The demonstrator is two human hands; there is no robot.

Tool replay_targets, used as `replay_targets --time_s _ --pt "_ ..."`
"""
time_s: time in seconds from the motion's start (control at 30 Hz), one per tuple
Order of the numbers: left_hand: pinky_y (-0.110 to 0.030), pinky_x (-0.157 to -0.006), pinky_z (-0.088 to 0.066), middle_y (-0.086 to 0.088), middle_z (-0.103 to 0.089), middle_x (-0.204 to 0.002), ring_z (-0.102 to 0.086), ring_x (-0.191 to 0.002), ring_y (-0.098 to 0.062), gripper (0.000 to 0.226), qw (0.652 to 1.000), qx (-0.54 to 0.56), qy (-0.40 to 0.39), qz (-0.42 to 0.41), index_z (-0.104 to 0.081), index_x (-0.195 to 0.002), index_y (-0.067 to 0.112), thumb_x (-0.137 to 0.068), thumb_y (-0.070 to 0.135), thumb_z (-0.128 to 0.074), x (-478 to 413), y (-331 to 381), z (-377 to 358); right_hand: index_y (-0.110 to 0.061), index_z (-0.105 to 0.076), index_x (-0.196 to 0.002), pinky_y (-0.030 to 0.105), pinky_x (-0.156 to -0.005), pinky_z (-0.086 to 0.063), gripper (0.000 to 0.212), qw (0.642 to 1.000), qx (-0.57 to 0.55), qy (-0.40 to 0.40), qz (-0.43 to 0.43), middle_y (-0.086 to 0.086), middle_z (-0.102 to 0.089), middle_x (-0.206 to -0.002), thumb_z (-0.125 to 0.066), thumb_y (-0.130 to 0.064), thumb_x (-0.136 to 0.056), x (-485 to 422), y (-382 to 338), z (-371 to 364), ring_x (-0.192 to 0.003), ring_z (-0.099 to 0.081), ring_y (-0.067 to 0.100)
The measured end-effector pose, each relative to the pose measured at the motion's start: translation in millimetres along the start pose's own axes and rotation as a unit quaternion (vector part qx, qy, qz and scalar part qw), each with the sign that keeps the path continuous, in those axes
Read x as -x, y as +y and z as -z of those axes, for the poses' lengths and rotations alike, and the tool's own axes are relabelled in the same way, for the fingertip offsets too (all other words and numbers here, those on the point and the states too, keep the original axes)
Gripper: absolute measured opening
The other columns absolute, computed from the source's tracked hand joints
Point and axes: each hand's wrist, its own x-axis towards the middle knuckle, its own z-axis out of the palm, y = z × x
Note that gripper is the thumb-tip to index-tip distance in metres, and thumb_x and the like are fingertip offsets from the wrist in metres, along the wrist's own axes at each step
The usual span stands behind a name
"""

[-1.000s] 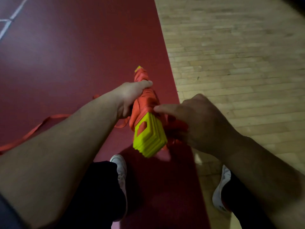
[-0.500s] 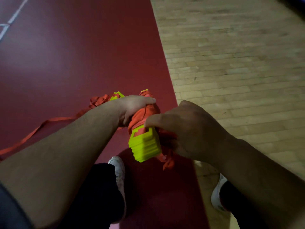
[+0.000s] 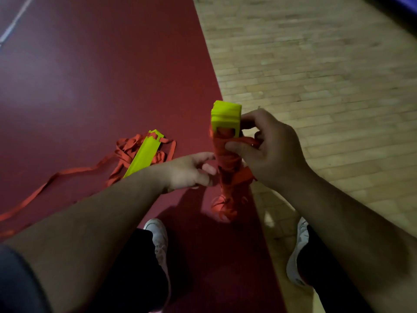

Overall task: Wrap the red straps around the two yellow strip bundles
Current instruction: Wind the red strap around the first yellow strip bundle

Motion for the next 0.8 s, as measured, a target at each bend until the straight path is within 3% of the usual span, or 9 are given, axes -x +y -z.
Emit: replay_targets --time_s 0.1,0.17,0.23,0.37,0.5,0.6,0.7,0.77,0.8 --pt "-0.015 -0.079 -0.047 0.000 -0.057 -0.116 -0.058 -0.085 -0.007 0.045 0.992 -0.063 0.042 -0.101 -0.055 -0.125 0.033 -0.086 0.023 -0.074 -5.3 -0.8 -1.3 -0.029 -0.063 -0.107 0.013 -0.070 -0.047 0.033 0.997 -0.056 0.042 -0.036 -0.018 -0.066 -0.096 -0.081 -0.029 -0.079 -4.2 -6.0 8.6 -0.083 -0.061 -0.009" --pt "-0.023 -0.093 -0.048 0.004 -0.061 -0.122 -0.061 -0.100 -0.012 0.040 0.984 -0.060 0.056 -0.156 -0.056 -0.126 0.033 -0.088 0.042 -0.066 -4.2 4.9 -1.0 -0.034 -0.060 -0.102 0.019 -0.074 -0.053 0.031 0.993 -0.086 0.067 -0.047 -0.016 -0.067 -0.097 -0.080 -0.031 -0.078 -6.9 -10.4 14.2 -0.092 -0.064 -0.005" --pt "-0.024 -0.098 -0.046 0.012 -0.064 -0.118 -0.059 -0.108 -0.004 0.047 0.979 -0.060 0.061 -0.186 -0.058 -0.126 0.029 -0.084 0.051 -0.060 -2.8 10.5 -3.3 -0.031 -0.061 -0.100 0.020 -0.073 -0.052 0.030 0.988 -0.104 0.088 -0.067 -0.010 -0.068 -0.097 -0.077 -0.034 -0.076 -10.1 -11.9 19.6 -0.093 -0.066 0.001" --pt "-0.013 -0.080 -0.045 0.021 -0.068 -0.095 -0.059 -0.089 0.005 0.025 0.975 0.014 0.058 -0.214 -0.057 -0.116 0.020 -0.096 0.035 -0.056 -2.0 17.4 -12.2 -0.024 -0.067 -0.102 0.020 -0.072 -0.054 0.025 0.981 -0.126 0.111 -0.099 -0.006 -0.073 -0.092 -0.079 -0.030 -0.080 -14.5 -9.1 26.4 -0.085 -0.069 0.003" --pt "-0.017 -0.071 -0.048 0.002 -0.067 -0.089 -0.060 -0.077 -0.005 0.035 0.960 0.139 0.035 -0.242 -0.059 -0.105 0.008 -0.091 0.034 -0.040 1.6 25.1 -18.7 -0.022 -0.067 -0.099 0.010 -0.068 -0.049 0.026 0.980 -0.131 0.114 -0.098 -0.018 -0.071 -0.081 -0.083 -0.029 -0.079 -19.2 -3.4 37.6 -0.074 -0.066 -0.011" --pt "-0.020 -0.068 -0.053 0.005 -0.074 -0.080 -0.067 -0.072 -0.007 0.034 0.951 0.231 0.040 -0.201 -0.069 -0.095 0.013 -0.094 0.039 -0.046 4.8 31.2 -17.1 -0.030 -0.065 -0.095 0.006 -0.066 -0.042 0.024 0.991 -0.075 0.053 -0.101 -0.018 -0.065 -0.081 -0.082 -0.033 -0.078 -22.6 5.9 55.4 -0.068 -0.058 -0.016" --pt "-0.024 -0.062 -0.056 -0.002 -0.073 -0.068 -0.069 -0.060 -0.013 0.047 0.954 0.254 0.038 -0.152 -0.079 -0.073 0.014 -0.087 0.050 -0.053 9.0 39.1 -11.9 -0.026 -0.073 -0.086 0.011 -0.055 -0.044 0.005 0.985 -0.066 -0.067 -0.144 -0.006 -0.072 -0.075 -0.076 -0.030 -0.085 -20.2 12.3 64.0 -0.057 -0.059 -0.003" --pt "-0.024 -0.056 -0.055 -0.004 -0.072 -0.066 -0.068 -0.056 -0.014 0.055 0.946 0.288 0.027 -0.144 -0.077 -0.082 0.008 -0.076 0.062 -0.068 11.4 43.0 -7.3 -0.025 -0.073 -0.081 0.014 -0.052 -0.045 0.013 0.978 -0.065 -0.107 -0.166 -0.002 -0.071 -0.067 -0.068 -0.030 -0.093 -17.3 14.1 61.6 -0.054 -0.059 0.004" --pt "-0.023 -0.057 -0.055 0.000 -0.073 -0.068 -0.068 -0.058 -0.011 0.069 0.949 0.270 0.026 -0.162 -0.072 -0.091 0.007 -0.065 0.071 -0.075 11.2 42.2 -3.9 -0.024 -0.072 -0.080 0.017 -0.054 -0.045 0.019 0.976 -0.074 -0.115 -0.169 -0.001 -0.067 -0.063 -0.063 -0.031 -0.096 -16.3 14.1 58.9 -0.055 -0.059 0.008"
